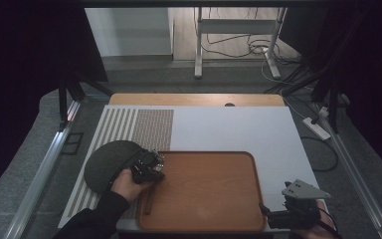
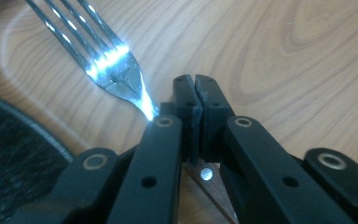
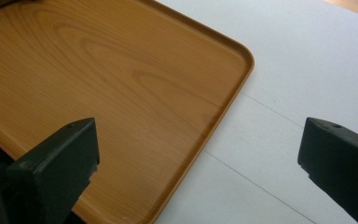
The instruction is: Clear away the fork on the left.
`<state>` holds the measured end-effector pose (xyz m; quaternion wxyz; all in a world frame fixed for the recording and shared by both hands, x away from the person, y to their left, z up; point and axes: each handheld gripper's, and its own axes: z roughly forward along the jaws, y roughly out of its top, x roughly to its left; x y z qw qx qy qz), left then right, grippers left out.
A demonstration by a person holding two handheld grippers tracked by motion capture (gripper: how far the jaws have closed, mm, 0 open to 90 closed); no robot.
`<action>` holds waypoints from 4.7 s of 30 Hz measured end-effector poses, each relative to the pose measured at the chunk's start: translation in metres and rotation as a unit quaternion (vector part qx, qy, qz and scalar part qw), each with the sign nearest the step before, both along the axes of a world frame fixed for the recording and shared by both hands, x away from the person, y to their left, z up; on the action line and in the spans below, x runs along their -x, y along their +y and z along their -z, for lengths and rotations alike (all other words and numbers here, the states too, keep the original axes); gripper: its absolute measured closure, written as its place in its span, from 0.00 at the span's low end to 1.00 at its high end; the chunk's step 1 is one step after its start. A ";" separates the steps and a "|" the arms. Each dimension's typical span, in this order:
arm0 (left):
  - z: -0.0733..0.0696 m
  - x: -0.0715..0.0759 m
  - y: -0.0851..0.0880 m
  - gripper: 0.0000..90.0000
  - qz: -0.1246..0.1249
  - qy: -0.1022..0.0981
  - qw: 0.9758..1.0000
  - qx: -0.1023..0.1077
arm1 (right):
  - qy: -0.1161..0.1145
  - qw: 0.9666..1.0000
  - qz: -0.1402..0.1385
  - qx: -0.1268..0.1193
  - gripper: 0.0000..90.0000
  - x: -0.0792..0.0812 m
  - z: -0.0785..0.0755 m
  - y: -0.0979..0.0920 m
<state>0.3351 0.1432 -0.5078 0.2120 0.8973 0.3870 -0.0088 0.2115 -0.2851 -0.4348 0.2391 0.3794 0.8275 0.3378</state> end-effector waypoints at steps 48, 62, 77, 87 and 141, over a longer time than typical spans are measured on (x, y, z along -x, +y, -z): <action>-0.036 0.027 0.021 0.13 0.002 -0.100 0.991 0.093 | -0.001 1.000 -0.006 0.002 0.00 0.001 0.000 0.000; -0.038 0.036 0.044 0.01 -0.018 -0.104 0.988 0.112 | 0.000 1.000 -0.005 0.002 0.00 0.001 0.000 0.001; -0.040 0.046 0.066 0.00 -0.051 -0.143 0.978 0.143 | 0.002 1.000 -0.006 0.000 0.00 0.000 0.000 0.000; -0.041 0.060 0.079 0.00 -0.068 -0.142 0.975 0.156 | 0.004 1.000 -0.005 0.000 0.00 0.000 0.000 0.000; -0.043 0.150 0.149 0.00 -0.173 -0.162 0.959 0.158 | 0.005 1.000 -0.001 0.001 0.00 -0.001 0.000 0.001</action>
